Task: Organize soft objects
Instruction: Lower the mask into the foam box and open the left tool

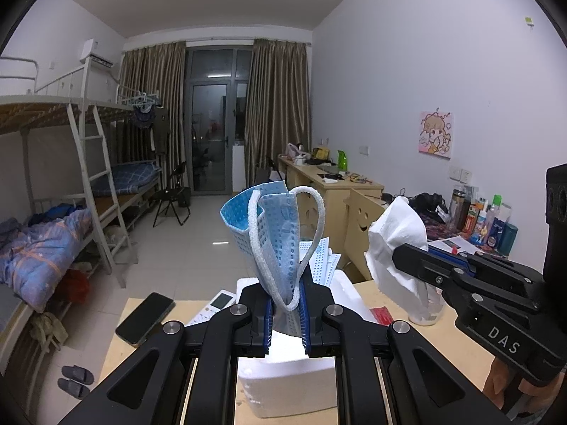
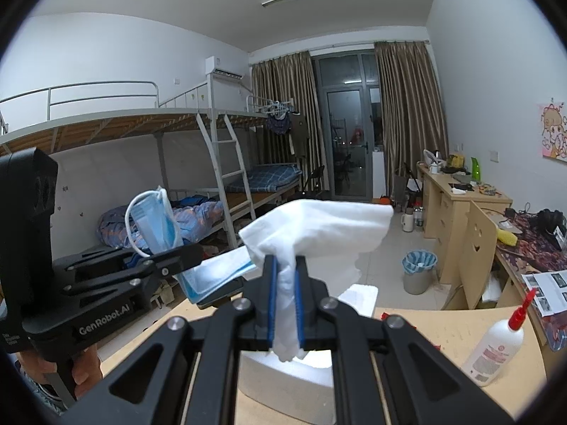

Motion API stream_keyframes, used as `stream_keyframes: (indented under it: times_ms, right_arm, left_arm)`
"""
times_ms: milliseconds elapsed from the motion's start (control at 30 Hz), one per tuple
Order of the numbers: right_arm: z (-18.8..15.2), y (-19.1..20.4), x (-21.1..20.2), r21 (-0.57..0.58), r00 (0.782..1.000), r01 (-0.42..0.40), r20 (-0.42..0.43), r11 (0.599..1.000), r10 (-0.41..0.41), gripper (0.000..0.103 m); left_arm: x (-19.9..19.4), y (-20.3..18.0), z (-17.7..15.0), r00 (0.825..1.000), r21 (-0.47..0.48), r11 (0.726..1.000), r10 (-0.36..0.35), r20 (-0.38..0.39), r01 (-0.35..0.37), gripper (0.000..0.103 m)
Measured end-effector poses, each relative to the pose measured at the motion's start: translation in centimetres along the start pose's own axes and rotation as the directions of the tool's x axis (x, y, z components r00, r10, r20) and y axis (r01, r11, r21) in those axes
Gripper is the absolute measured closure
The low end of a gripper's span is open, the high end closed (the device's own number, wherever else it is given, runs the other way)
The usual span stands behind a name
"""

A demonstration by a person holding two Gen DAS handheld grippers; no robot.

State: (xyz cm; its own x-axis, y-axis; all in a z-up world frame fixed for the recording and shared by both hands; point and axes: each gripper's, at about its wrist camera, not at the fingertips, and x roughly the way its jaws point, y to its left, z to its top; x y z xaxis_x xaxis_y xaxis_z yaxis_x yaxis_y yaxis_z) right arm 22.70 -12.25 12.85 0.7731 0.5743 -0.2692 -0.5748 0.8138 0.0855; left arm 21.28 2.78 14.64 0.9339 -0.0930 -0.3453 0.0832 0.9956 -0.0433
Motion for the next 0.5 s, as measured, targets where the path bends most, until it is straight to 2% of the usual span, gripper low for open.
stream_keyframes:
  times_ms: [500]
  right_arm:
    - [0.6, -1.9, 4.0, 0.019, 0.999, -0.008, -0.054, 1.0, 0.009, 0.091]
  left_arm:
    - [5.5, 1.1, 0.6, 0.997, -0.005, 1.0, -0.004, -0.076, 0.003, 0.09]
